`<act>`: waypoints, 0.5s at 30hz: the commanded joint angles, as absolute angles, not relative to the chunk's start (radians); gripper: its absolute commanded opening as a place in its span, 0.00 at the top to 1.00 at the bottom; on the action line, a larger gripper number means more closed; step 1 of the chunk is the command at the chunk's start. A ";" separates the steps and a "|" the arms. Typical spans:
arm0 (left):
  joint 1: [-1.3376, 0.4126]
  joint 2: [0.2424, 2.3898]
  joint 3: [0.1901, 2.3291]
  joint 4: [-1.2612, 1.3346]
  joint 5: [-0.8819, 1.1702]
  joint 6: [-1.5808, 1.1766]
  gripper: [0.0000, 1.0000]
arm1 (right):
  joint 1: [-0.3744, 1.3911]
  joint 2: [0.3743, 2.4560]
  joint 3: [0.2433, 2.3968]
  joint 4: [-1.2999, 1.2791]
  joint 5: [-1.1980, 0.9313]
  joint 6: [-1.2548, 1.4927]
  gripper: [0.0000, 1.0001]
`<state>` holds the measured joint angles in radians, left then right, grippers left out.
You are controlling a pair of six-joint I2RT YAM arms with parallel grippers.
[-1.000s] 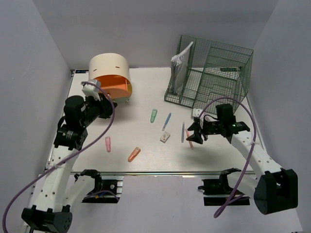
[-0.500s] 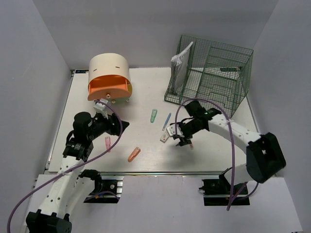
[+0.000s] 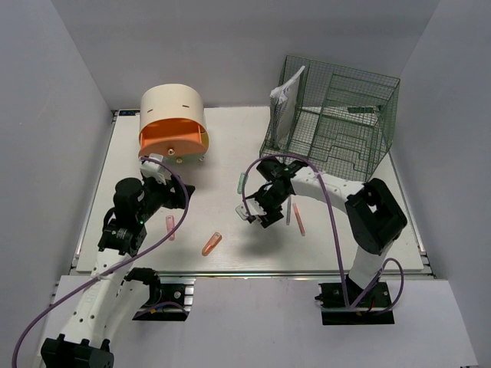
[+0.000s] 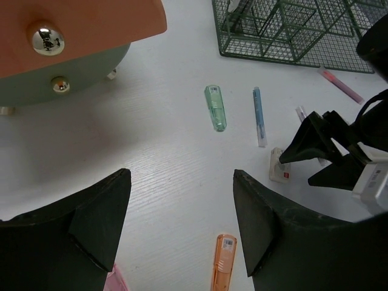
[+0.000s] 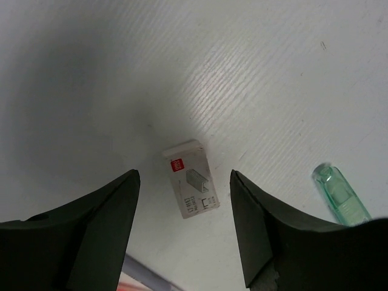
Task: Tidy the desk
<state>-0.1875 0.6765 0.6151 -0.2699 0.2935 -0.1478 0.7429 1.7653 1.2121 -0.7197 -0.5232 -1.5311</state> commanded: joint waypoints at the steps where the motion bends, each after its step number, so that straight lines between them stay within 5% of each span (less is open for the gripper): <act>1: -0.190 0.657 0.647 -0.275 0.261 -0.138 0.22 | 0.762 1.812 1.279 -0.767 -0.479 -1.562 0.33; 15: -0.181 0.638 0.647 -0.279 0.250 -0.137 0.22 | 0.778 1.908 1.290 -0.744 -0.335 -1.557 0.43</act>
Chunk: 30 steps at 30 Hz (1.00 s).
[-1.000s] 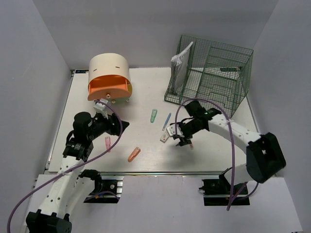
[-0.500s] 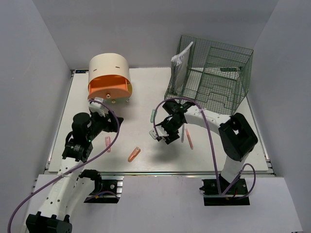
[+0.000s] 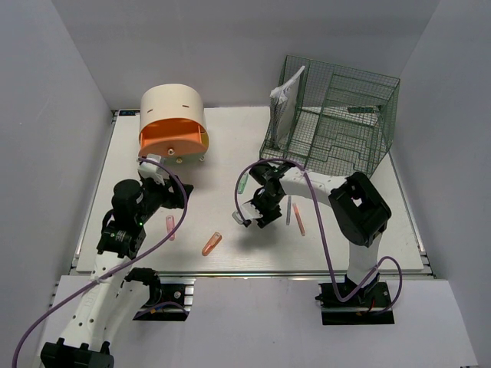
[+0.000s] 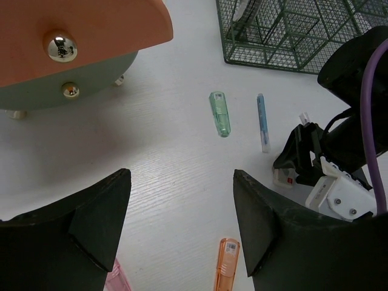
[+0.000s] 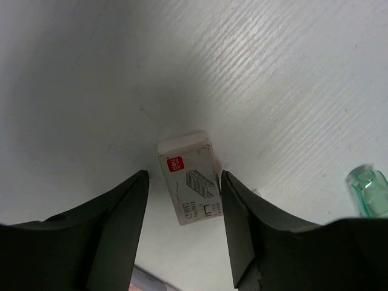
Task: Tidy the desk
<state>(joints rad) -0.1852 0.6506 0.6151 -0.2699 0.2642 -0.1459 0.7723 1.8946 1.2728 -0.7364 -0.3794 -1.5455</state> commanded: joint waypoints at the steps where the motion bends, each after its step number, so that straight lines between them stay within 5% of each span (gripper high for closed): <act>1: -0.181 0.638 0.647 -0.278 0.250 -0.138 0.22 | 0.776 1.920 1.296 -0.744 -0.321 -1.560 0.44; 13: -0.181 0.614 0.644 -0.284 0.213 -0.147 0.22 | 0.775 1.873 1.337 -0.785 -0.378 -1.470 0.81; 19: -0.172 0.589 0.643 -0.287 0.158 -0.155 0.22 | 0.782 1.827 1.623 -0.836 -0.473 -1.164 0.88; 30: -0.172 0.548 0.632 -0.281 0.095 -0.166 0.22 | 0.816 1.899 1.972 -0.483 -0.224 -0.904 0.87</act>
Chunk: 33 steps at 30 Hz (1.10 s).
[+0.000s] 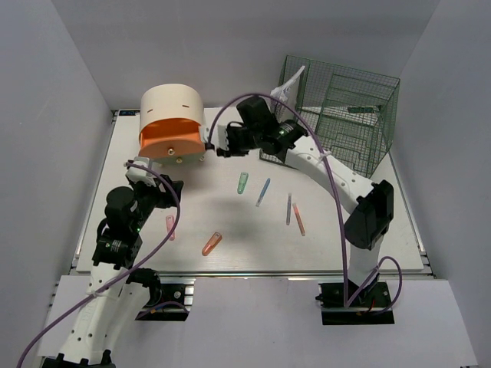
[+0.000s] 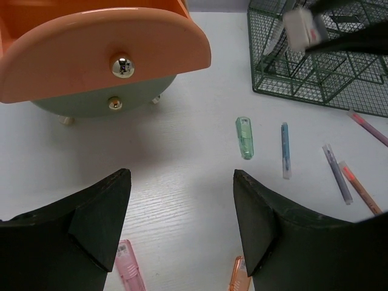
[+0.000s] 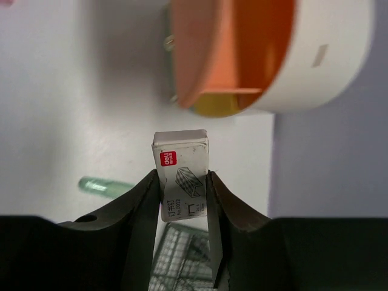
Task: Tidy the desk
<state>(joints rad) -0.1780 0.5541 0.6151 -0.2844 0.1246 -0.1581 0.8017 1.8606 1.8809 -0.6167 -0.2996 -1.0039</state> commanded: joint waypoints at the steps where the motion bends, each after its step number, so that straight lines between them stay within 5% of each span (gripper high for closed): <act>1: -0.172 0.548 0.632 -0.284 0.094 -0.166 0.22 | 0.819 1.910 1.989 -0.427 -0.216 -0.875 0.87; 10: -0.172 0.531 0.629 -0.282 0.061 -0.167 0.22 | 0.864 2.062 2.202 -0.201 -0.193 -0.764 0.84; 27: -0.172 0.508 0.627 -0.284 0.048 -0.172 0.22 | 0.916 2.229 2.264 0.061 -0.190 -0.715 0.79; 33: -0.172 0.499 0.627 -0.284 0.038 -0.173 0.22 | 0.919 2.266 2.272 0.089 -0.176 -0.713 0.67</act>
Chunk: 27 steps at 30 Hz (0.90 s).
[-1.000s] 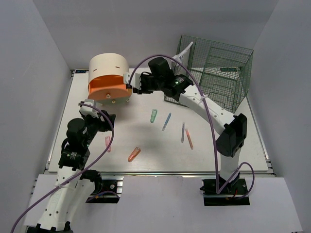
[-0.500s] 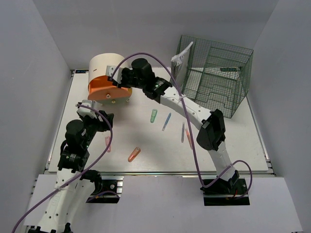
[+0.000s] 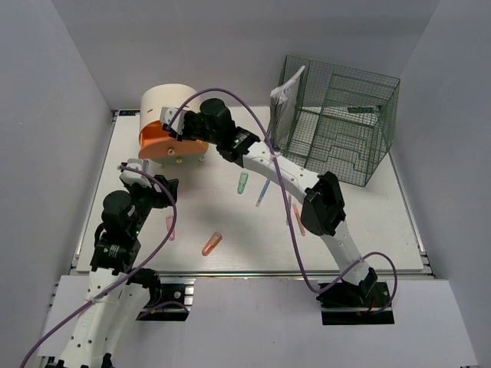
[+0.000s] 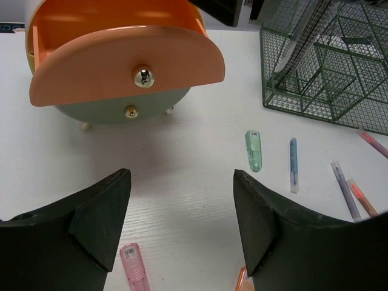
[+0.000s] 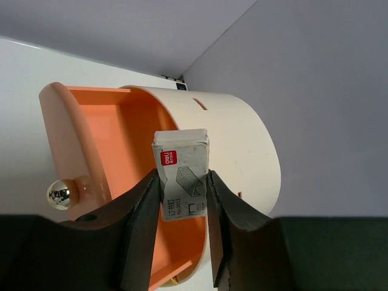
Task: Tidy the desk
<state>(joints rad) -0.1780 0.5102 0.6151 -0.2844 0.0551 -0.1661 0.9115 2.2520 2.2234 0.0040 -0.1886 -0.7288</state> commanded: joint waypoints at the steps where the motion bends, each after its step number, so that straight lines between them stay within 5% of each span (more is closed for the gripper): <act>1: -0.172 0.500 0.626 -0.284 0.037 -0.175 0.22 | 0.916 2.267 2.272 0.090 -0.178 -0.712 0.65; 9: -0.172 0.499 0.624 -0.284 0.032 -0.175 0.22 | 0.917 2.272 2.278 0.100 -0.175 -0.706 0.37; 16: -0.172 0.497 0.623 -0.284 0.025 -0.178 0.22 | 0.913 2.237 2.296 0.092 -0.163 -0.696 0.39; 20: -0.172 0.502 0.614 -0.273 0.034 -0.186 0.29 | 0.894 2.163 2.303 0.028 -0.138 -0.631 0.59; 23: -0.172 0.534 0.606 -0.256 0.049 -0.202 0.52 | 0.862 2.067 2.258 -0.075 -0.080 -0.485 0.97; 27: -0.172 0.626 0.615 -0.253 0.075 -0.245 0.84 | 0.792 1.864 2.022 -0.234 -0.204 -0.313 1.00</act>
<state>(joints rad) -0.1780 0.5716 0.6147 -0.2588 0.0479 -0.2123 0.8558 2.0411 2.0995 -0.1280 -0.1493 -0.4801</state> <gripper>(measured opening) 0.199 0.020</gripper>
